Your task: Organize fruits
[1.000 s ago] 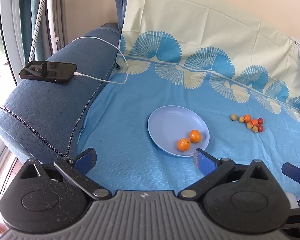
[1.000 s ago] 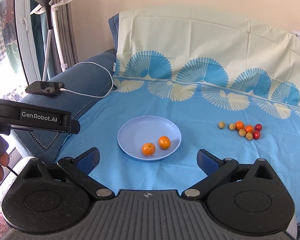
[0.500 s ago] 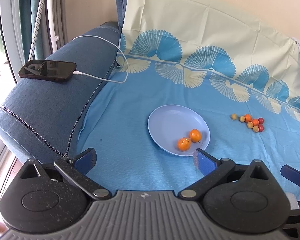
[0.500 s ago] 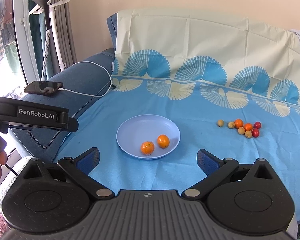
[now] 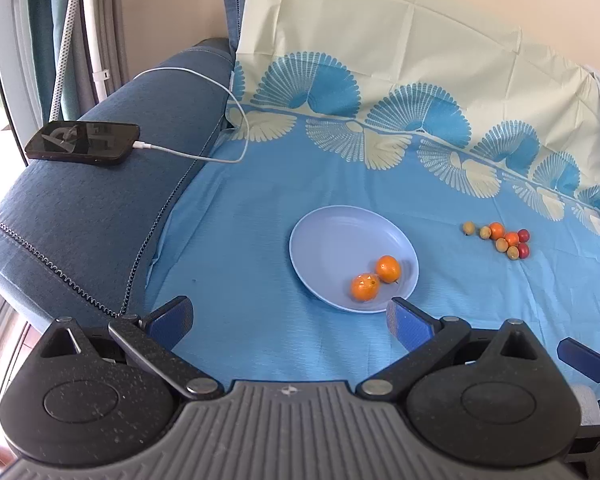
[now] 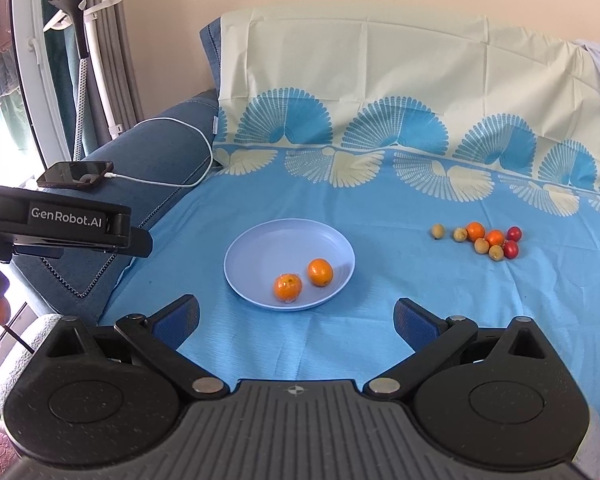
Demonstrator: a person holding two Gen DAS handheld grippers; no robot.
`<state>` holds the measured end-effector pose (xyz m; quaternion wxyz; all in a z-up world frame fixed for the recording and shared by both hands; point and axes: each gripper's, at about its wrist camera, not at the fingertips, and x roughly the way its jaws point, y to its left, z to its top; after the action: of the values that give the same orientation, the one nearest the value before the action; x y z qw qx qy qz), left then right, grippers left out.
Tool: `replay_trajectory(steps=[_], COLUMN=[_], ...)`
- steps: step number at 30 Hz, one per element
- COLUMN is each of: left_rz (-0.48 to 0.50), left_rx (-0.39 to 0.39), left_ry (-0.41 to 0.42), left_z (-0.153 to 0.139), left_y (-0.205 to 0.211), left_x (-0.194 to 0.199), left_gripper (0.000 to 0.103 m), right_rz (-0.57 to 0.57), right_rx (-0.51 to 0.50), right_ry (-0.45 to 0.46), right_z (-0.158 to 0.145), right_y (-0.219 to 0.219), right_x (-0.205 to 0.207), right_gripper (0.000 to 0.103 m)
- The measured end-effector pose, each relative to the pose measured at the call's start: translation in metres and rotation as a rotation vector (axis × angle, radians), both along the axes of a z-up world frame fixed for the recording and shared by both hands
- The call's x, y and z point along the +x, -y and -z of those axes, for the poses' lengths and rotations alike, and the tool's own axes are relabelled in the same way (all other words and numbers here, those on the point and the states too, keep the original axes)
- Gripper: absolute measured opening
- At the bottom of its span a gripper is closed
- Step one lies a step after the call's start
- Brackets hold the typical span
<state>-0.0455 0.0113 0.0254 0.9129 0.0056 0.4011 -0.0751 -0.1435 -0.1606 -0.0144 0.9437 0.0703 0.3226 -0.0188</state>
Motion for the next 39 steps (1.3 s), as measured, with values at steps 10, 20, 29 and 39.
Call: replay_trajectory(steps=[10,20,29,39], left_rz=[0.018,0.077,0.158,0.306], left_rx=[0.024,0.021,0.029,0.09], left_ry=[-0.014,-0.059,-0.077,-0.102], left_z=[0.003,0.011,0.023,0.077], left_y=[0.02,0.064,0.143,0.268], left_x=[0.014,0.044,0.086,0.164], left_gripper=[0.103,0.103,0.103,0.103], right_rz=[0.037,0.183,0.388,0.57], right_rx=[0.039,0.074,0.048,0.02], right_ry=[-0.018,-0.028,-0.021,-0.042], right_z=[0.008,0.022,0.038,0.087], right_y=[0.017,0.07,0.149,0.255], right_x=[0.007,0.011,0.016,0.06], right_gripper=[0.102,0.102,0.102,0.102])
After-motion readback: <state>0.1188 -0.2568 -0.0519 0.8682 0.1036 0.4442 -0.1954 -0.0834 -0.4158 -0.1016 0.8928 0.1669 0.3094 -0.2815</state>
